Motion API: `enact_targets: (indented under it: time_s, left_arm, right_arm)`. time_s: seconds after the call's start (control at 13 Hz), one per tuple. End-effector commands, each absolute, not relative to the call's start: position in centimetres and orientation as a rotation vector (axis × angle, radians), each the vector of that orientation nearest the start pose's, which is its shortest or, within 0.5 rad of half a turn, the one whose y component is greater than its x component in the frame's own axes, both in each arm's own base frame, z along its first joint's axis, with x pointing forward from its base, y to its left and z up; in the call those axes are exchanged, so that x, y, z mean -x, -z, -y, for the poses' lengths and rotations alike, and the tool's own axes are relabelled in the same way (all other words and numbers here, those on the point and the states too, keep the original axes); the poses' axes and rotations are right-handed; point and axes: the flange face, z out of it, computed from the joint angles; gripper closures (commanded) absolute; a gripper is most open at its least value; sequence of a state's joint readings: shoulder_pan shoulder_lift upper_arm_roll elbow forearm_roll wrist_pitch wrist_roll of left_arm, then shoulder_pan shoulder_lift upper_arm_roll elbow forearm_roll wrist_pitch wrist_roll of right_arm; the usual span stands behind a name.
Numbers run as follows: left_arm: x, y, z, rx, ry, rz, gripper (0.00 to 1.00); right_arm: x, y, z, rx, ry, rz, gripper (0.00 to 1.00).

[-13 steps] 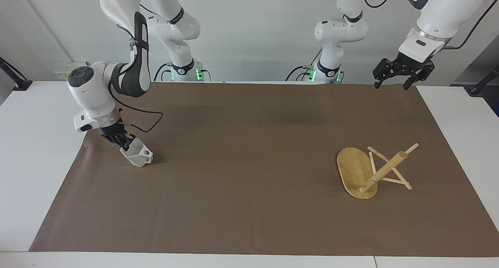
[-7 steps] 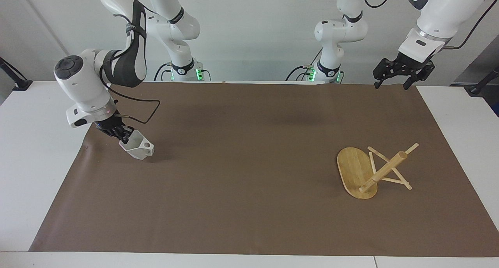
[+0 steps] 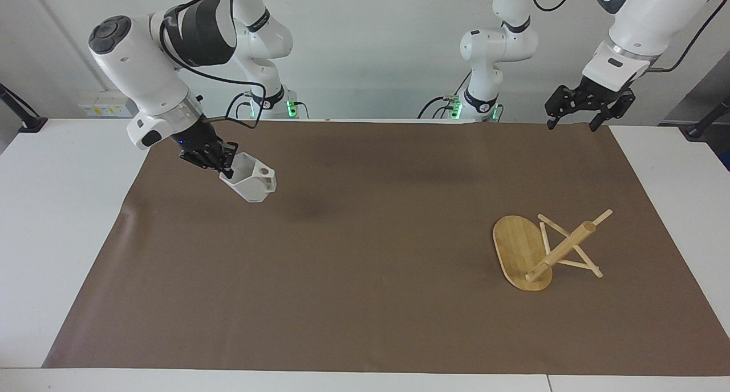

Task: Hang cup on rack
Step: 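Lift the cup with the right gripper while the left gripper approaches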

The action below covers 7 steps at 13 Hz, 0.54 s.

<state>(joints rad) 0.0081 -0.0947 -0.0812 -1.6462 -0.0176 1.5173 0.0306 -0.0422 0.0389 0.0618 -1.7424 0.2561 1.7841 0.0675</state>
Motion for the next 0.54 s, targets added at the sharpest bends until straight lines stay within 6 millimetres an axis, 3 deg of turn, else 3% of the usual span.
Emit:
enact_targets:
  time_s: [0.0,0.15,0.46]
  left_arm:
    - [-51.0,-63.5,4.3,3.135,-0.049,-0.132,0.00]
    - [-51.1,-63.5,3.9,3.139,-0.044,0.107,0.00]
    - [-50.0,-62.2,5.3,3.217,-0.147,0.634,0.00]
  right_arm:
    - [-56.9,-55.5,-7.6,2.788,-0.022,-0.081,1.00]
    - [-56.2,-57.6,-11.5,2.692,0.008,-0.030,1.00]
    - [-54.9,-60.5,-16.8,2.575,0.049,0.036,1.00]
